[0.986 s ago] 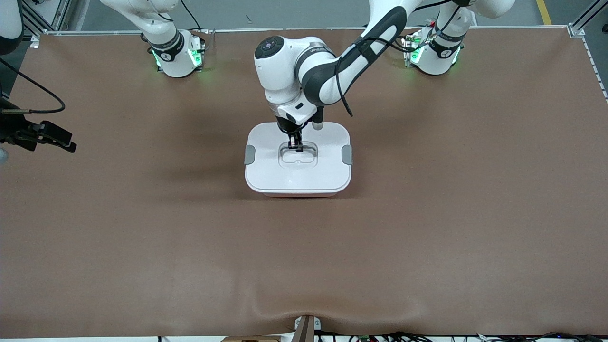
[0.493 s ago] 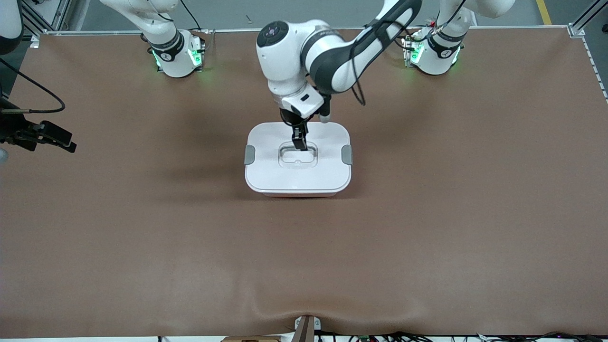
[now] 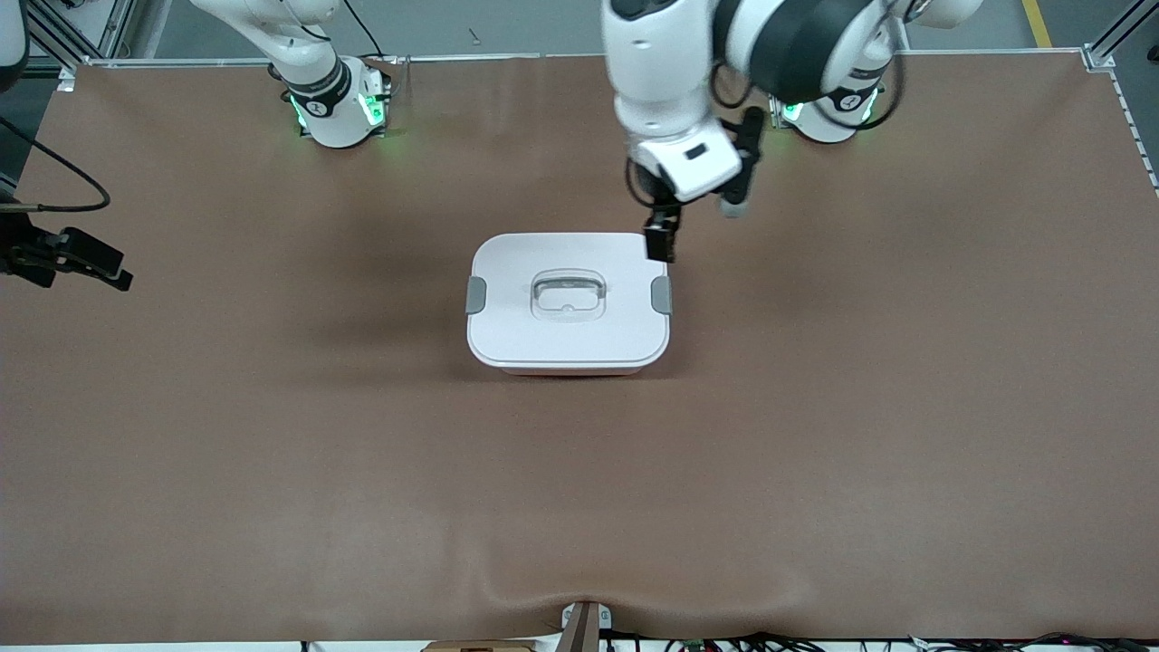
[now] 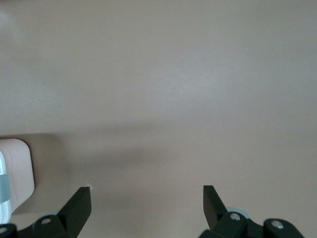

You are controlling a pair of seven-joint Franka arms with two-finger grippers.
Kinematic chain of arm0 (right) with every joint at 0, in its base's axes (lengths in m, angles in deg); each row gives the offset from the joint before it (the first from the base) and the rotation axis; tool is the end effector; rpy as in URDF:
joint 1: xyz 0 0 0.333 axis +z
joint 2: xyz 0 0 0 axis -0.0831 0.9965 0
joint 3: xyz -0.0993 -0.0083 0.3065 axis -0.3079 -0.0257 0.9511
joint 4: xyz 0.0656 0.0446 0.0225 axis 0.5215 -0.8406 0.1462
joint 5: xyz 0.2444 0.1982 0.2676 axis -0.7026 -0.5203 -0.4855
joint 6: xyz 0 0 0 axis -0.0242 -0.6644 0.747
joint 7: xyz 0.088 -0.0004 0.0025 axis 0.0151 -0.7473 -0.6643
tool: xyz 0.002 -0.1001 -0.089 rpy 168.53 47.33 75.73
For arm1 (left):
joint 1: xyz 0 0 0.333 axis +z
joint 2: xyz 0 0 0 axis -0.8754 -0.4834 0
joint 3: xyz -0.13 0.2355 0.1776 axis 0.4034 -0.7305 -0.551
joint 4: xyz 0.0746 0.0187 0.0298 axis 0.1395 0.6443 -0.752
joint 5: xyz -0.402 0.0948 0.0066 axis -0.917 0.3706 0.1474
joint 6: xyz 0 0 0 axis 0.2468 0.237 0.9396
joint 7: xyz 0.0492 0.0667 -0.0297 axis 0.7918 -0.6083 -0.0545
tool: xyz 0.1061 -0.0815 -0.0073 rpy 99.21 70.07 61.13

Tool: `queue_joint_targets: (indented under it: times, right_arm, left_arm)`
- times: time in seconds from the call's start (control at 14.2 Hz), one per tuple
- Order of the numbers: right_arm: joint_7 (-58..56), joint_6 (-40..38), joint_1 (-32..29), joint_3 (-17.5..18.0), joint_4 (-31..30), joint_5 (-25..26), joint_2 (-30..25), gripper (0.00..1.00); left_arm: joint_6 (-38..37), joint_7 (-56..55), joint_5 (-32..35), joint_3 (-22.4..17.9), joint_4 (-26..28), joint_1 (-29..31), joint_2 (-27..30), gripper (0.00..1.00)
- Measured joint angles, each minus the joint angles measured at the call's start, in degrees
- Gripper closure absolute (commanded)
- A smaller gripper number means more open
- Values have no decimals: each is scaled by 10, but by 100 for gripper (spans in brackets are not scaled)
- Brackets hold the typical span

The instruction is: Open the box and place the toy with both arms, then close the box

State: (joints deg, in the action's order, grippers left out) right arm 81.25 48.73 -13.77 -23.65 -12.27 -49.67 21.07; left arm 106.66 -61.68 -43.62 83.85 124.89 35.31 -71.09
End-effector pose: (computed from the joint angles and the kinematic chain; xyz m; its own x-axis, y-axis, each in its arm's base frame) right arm 0.5984 -0.0461 0.5892 0.9968 -0.0691 0.0407 -0.0686 -0.9975 -0.0143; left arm 0.4943 -0.4168 0.5352 0.3901 0.9001 0.1939 0.9180 -0.3966 -0.0055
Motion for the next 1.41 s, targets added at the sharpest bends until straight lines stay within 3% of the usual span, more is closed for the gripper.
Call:
queue_joint_targets:
  times: [0.35,1.13,1.41]
  right_arm:
    - [-12,-1,-5,-2,5,0,-2,0]
    - [-13,-7,-4,2,7,-2,-2,0]
    - [-13,-8,-3,5,7,-3,-2,0]
  left_arm:
    - [-23,273,-33,-2,0,117,46,0]
    - [-74,995,-37,-5,1,399,87,0]
    - [-76,1080,-99,-8,4,431,106,0]
